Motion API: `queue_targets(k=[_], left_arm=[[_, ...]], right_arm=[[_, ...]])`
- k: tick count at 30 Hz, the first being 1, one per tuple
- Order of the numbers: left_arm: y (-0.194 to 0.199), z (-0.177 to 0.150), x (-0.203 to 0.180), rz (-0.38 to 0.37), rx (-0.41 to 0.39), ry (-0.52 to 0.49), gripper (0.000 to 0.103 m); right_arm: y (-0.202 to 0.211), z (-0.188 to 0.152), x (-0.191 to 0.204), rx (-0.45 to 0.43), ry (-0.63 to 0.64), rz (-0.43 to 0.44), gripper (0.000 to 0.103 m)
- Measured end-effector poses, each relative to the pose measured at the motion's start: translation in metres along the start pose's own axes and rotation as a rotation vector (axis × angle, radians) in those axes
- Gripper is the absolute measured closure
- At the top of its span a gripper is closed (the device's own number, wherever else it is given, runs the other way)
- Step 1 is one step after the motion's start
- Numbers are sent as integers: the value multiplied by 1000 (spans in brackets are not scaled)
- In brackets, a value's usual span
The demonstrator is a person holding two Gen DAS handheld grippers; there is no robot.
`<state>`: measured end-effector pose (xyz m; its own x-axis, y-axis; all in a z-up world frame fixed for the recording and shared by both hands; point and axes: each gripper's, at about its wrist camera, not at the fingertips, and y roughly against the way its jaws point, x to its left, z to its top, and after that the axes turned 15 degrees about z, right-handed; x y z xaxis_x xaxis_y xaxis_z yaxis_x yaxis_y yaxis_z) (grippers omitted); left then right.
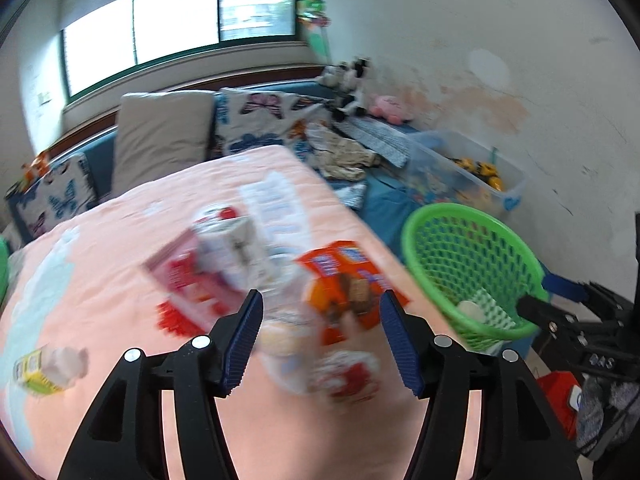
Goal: Collect trash
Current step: 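Grasp the pink snack box with the left tool while the right tool approaches the wrapper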
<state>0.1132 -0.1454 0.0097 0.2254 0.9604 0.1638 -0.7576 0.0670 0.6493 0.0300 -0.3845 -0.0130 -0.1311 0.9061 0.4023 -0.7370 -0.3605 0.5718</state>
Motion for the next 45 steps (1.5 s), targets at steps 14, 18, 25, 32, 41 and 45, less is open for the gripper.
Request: queue_targets(k=[14,18,25,32,41,45], left_arm=[[-31,-10,91,147,66,178,38],[-44,-5,97,133,76,202,37],[-64,1,97,121,83,198,37],[-84,8,98,93,106,202,38],[-95,11,90,47,115,177,54],[-97,10,88,21,120,172,70]], right_arm=[[-65,-19,69,125,74,133,17],[-85,-24,78,158,79,149,17],[-110,-27,85,192,78,147,17],[-127,-31,83,219,69,135,18],[-135,-34,84,232,66,122,28],[-134,-34,83,232,55,131,37]])
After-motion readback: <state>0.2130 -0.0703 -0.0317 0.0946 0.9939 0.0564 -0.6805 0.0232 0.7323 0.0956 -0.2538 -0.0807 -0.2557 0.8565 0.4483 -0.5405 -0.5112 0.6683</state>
